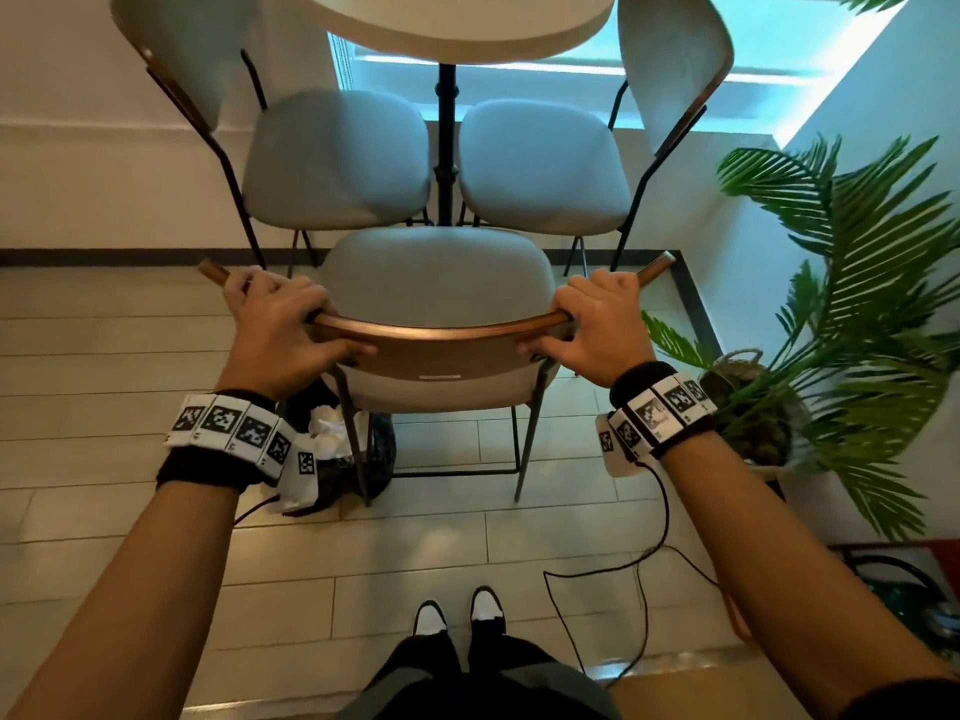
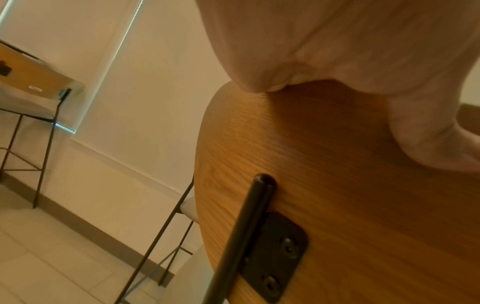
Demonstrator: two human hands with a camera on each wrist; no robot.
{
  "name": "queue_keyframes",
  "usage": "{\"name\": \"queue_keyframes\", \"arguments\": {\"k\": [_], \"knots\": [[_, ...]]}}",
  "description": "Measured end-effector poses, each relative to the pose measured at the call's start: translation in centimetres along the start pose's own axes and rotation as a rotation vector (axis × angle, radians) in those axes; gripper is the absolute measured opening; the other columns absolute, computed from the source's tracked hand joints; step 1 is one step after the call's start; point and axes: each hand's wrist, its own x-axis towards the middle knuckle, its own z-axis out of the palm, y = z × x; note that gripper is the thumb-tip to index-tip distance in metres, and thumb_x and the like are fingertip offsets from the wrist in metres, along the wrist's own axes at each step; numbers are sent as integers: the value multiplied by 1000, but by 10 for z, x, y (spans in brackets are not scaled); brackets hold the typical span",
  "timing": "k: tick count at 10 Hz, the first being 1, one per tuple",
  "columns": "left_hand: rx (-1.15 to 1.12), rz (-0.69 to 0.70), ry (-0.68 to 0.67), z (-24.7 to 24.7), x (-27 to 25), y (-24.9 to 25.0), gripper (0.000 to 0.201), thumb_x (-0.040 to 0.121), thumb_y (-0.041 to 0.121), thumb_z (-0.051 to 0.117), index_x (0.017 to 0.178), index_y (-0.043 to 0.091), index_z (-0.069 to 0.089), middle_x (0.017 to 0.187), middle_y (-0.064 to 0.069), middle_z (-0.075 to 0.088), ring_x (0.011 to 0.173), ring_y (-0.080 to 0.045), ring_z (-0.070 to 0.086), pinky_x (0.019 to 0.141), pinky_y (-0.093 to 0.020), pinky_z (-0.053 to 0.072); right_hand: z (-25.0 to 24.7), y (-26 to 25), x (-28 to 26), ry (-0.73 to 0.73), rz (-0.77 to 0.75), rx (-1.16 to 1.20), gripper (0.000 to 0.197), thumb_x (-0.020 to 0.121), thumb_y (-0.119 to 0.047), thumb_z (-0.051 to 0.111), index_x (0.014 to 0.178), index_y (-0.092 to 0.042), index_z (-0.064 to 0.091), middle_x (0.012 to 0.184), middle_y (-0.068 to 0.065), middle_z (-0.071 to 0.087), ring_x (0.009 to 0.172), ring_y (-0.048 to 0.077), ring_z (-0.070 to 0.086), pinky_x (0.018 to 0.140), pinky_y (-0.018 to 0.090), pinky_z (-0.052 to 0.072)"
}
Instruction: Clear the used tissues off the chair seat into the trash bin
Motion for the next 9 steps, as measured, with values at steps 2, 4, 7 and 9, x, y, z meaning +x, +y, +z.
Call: {"name": "queue_keyframes", "arguments": {"k": [2,4,7,9], "knots": [[-28,-23,15,-2,-13,0,53,57,68,57,72,17,60,81,-2,60,92,-22,43,89,-32,15,9,-5,-3,-36,0,10,55,69,-73,52,72,-18,56,73,1,58,76,18,44,79,34,25],[-28,-21,15,1,-6,2,53,58,69,57,73,18,60,80,6,55,92,-23,45,92,-34,16,5,-2,-2,-48,11,-23,54,70,-73,52,72,-19,56,74,0,58,77,18,45,78,31,24],[-12,-61,-112,1,-26,-1,71,60,71,54,117,29,53,134,-6,47,135,-26,25,114,-54,5,-15,-19,-14,-221,135,243,60,68,-70,52,109,-26,59,114,0,58,114,21,46,102,32,26],[-224,-240,-260,27,-167,23,68,73,68,48,132,36,37,142,-7,38,135,-30,30,111,-49,24,-149,-71,-39,87,124,826,57,75,-56,64,123,-29,52,128,-5,57,123,13,53,106,35,45]]}}
